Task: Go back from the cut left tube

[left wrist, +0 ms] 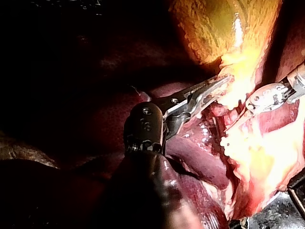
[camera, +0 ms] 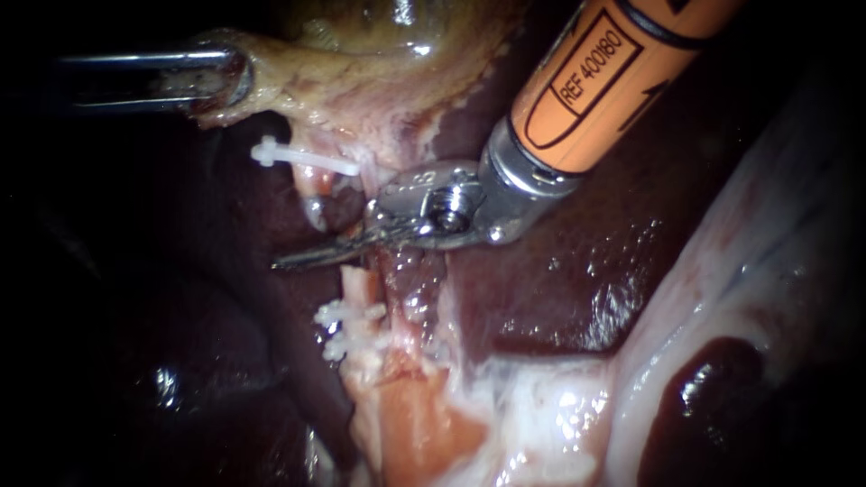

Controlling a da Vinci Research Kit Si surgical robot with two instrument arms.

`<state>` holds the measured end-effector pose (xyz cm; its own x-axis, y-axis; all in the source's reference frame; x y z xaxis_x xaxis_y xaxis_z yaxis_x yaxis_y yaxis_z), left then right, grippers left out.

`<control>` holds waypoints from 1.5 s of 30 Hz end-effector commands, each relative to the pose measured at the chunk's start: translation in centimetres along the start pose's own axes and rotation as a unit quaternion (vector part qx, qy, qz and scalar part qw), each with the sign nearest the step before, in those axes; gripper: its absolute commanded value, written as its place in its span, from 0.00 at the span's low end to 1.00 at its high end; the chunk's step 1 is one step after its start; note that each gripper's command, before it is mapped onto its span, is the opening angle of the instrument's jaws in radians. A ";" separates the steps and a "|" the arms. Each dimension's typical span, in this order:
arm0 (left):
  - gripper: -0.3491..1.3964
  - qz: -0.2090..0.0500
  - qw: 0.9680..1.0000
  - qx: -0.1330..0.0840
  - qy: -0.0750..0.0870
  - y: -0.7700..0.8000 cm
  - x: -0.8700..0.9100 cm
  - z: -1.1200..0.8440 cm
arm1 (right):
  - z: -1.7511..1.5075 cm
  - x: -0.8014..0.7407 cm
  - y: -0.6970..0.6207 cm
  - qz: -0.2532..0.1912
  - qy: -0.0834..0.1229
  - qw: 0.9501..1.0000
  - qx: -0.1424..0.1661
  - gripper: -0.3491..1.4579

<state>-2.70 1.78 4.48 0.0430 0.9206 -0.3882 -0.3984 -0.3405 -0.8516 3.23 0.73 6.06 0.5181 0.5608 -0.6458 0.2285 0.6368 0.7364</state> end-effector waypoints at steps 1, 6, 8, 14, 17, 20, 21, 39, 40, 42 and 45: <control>0.00 0.000 1.000 0.000 0.000 0.00 0.00 0.00 | 0.00 0.00 -0.01 -0.001 0.015 1.000 -0.013 0.53; 0.00 0.000 1.000 0.000 0.000 -0.01 0.00 0.00 | 0.05 0.04 0.01 -0.001 0.042 0.999 -0.024 0.97; 0.00 0.000 1.000 0.000 0.000 -0.01 0.00 0.00 | 0.05 0.04 0.00 -0.001 0.042 0.999 -0.024 0.98; 0.00 0.000 1.000 0.000 0.000 -0.02 0.00 0.01 | -0.02 0.00 -0.06 0.002 0.043 0.999 -0.027 0.98; 0.00 0.000 1.000 -0.001 0.000 -0.03 0.00 0.00 | -0.26 -0.11 -0.29 -0.027 0.052 0.996 -0.063 0.99; 0.00 0.000 1.000 -0.001 0.000 -0.03 0.00 0.00 | -0.57 -0.20 -0.54 -0.055 0.063 0.989 -0.122 0.99; 0.00 0.000 1.000 -0.001 0.000 -0.03 0.00 -0.01 | -0.68 -0.22 -0.61 -0.064 0.063 0.986 -0.138 0.99; 0.00 0.001 1.000 -0.001 0.000 -0.09 -0.01 0.04 | -1.88 -0.54 -1.10 -0.077 -0.042 0.962 -0.259 0.99; 0.00 0.001 1.000 0.000 0.000 -0.10 -0.02 0.06 | -1.88 -0.54 -1.10 -0.077 -0.042 0.962 -0.259 0.99; 0.00 0.003 1.000 0.001 0.001 -0.14 -0.06 0.13 | -1.88 -0.54 -1.10 -0.077 -0.042 0.962 -0.259 0.99; 0.00 0.005 1.000 0.002 0.003 -0.21 -0.13 0.25 | -1.88 -0.54 -1.10 -0.077 -0.042 0.962 -0.259 0.99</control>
<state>-2.88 1.78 4.84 0.0455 0.9154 -0.4000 -0.4029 -0.3496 -0.8458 1.15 0.72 5.21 0.5815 0.4072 -0.7043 -0.1216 0.8995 0.4196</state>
